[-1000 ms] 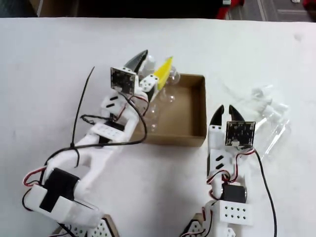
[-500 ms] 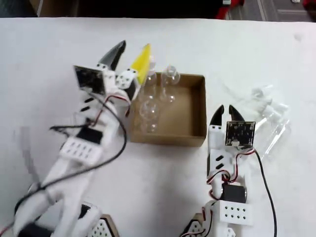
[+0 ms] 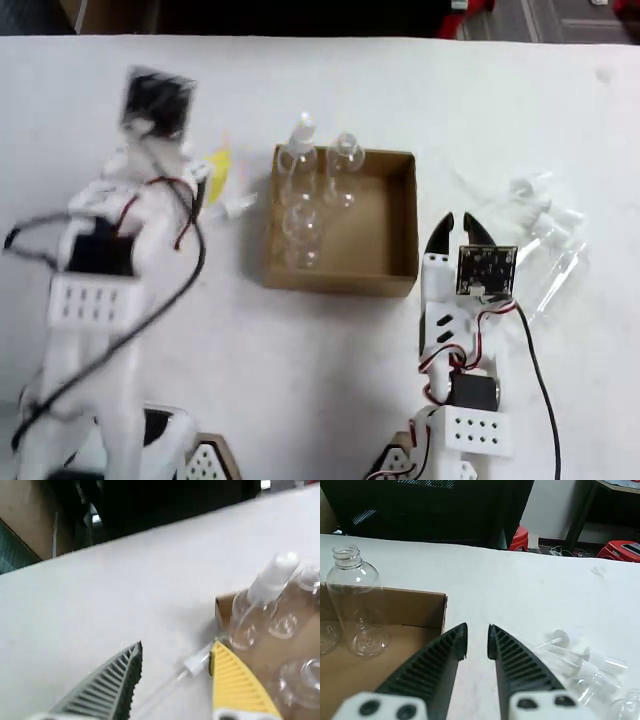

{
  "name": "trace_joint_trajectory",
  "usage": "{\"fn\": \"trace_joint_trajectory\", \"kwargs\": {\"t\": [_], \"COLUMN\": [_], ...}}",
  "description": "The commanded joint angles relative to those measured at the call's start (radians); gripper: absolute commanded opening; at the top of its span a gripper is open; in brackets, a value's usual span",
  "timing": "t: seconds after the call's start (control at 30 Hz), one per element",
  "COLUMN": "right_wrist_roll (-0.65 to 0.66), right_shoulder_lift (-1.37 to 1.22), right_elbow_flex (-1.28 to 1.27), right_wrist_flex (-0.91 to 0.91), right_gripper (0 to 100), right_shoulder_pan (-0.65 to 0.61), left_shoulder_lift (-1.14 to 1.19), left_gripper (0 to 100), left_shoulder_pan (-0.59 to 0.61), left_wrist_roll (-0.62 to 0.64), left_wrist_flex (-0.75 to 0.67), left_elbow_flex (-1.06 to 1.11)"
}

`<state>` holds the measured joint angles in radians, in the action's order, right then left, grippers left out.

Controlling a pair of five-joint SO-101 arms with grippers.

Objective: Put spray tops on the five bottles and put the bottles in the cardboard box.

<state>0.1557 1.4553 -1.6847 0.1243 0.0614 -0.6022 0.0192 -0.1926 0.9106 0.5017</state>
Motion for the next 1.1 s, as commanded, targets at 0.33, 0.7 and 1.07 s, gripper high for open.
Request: {"fn": "trace_joint_trajectory", "kwargs": {"t": [0.33, 0.7, 1.07], "right_wrist_roll": [-0.006, -0.006, -0.006], "right_shoulder_lift": [-0.005, -0.005, -0.005], "right_elbow_flex": [-0.011, -0.011, -0.011], "right_wrist_flex": [-0.019, -0.019, -0.019], "right_gripper": [6.0, 6.0, 6.0], "right_shoulder_pan": [-0.002, -0.002, -0.004], "left_shoulder_lift": [0.960, 1.265, 1.282], "left_gripper": [20, 20, 21], "left_shoulder_pan": [0.012, 0.008, -0.033], "left_wrist_roll": [-0.195, -0.331, -0.333], "left_wrist_flex": [0.295, 0.422, 0.390], "left_elbow_flex": [-0.733, -1.025, -1.049]}}
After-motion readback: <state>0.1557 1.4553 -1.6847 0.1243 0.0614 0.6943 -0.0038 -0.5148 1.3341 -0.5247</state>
